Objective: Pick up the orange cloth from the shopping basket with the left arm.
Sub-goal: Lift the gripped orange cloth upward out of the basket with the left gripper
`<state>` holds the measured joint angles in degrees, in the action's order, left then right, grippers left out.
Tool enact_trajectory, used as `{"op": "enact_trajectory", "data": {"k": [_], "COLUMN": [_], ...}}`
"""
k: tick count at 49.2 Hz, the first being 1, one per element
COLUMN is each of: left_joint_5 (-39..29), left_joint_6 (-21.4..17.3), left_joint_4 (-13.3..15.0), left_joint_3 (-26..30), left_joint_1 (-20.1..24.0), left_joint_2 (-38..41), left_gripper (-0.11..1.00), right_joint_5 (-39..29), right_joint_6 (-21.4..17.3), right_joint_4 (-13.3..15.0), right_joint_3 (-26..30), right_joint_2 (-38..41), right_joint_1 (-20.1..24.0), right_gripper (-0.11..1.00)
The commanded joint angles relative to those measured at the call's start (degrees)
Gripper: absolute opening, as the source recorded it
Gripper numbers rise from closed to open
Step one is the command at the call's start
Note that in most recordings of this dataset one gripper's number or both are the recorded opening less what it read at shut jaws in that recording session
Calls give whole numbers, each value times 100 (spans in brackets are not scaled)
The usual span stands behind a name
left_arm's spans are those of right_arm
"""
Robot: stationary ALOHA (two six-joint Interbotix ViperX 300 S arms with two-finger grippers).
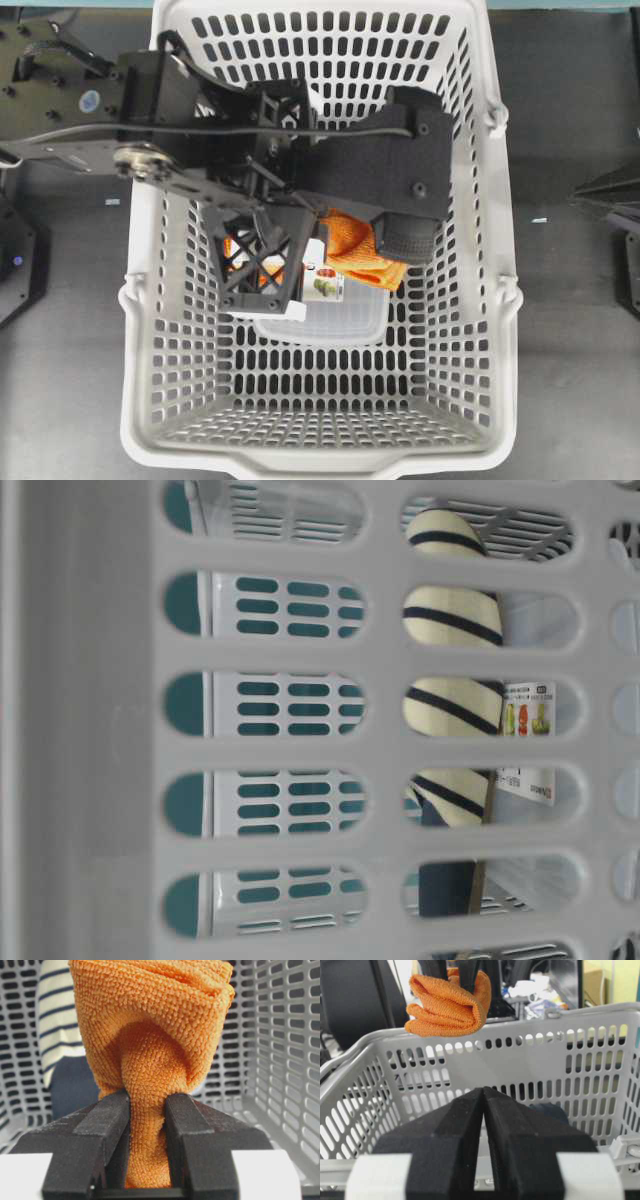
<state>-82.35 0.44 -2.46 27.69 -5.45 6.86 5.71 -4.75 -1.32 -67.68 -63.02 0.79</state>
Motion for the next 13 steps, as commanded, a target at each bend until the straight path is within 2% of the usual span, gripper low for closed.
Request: {"op": "enact_trajectory", "data": {"k": [1, 13], "left_joint_5": [18, 18], "left_joint_6": [-9, -9], "left_joint_4": [-9, -9], "left_joint_3": [141, 141], "left_joint_1": [-9, 0], "left_joint_2": [-70, -35], "left_gripper": [17, 17], "right_joint_5": [26, 26], "right_joint_6": [0, 0], "right_joint_4": [-26, -26], "right_joint_3": [26, 0], "right_joint_2": [26, 9], "right_joint_1": [-9, -9], "right_gripper": [0, 0]}}
